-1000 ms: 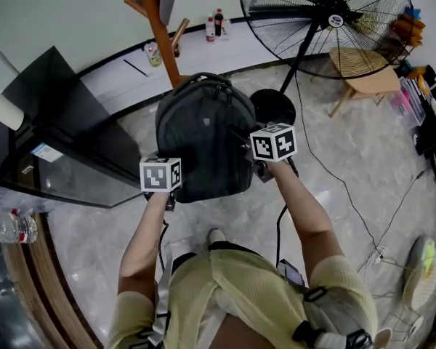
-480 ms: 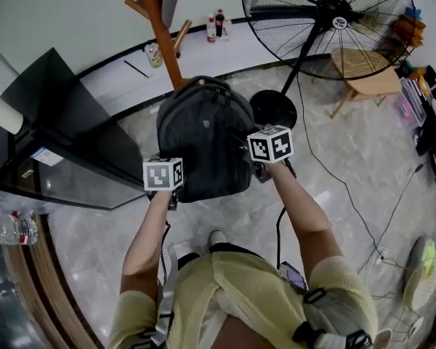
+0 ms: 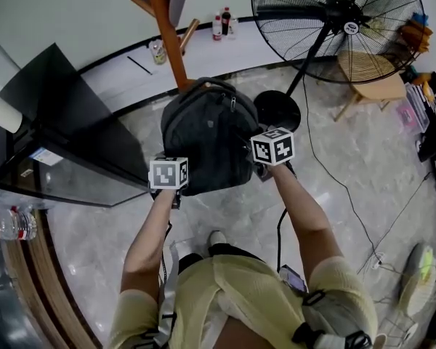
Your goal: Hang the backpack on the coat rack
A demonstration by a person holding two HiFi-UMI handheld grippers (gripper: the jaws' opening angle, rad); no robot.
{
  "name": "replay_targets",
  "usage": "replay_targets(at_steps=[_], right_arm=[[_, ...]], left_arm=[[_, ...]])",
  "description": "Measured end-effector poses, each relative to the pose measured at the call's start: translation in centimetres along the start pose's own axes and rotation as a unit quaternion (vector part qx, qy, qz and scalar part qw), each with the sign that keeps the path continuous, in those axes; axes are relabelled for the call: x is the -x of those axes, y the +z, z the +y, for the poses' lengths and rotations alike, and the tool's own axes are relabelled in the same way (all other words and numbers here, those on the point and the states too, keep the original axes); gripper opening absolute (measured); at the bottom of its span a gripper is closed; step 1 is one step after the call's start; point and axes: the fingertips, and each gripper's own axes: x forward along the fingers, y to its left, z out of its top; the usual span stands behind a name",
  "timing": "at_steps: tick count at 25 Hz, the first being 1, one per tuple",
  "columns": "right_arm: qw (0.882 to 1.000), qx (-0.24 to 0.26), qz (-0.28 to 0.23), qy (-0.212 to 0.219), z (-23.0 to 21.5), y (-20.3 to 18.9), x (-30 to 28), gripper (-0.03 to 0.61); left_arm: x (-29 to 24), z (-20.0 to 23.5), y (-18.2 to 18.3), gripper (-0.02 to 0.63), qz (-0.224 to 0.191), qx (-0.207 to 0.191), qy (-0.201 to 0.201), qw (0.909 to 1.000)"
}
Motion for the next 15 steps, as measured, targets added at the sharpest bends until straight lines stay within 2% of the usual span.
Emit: replay_targets(at_steps=[15], right_arm=[[0.999, 0.024, 0.025, 0.005, -2.4, 0.6, -2.8, 0.135]], left_arm=[[-2.2, 0.0, -0.8, 0.132, 0.020, 0.011, 0.000, 0.9997]])
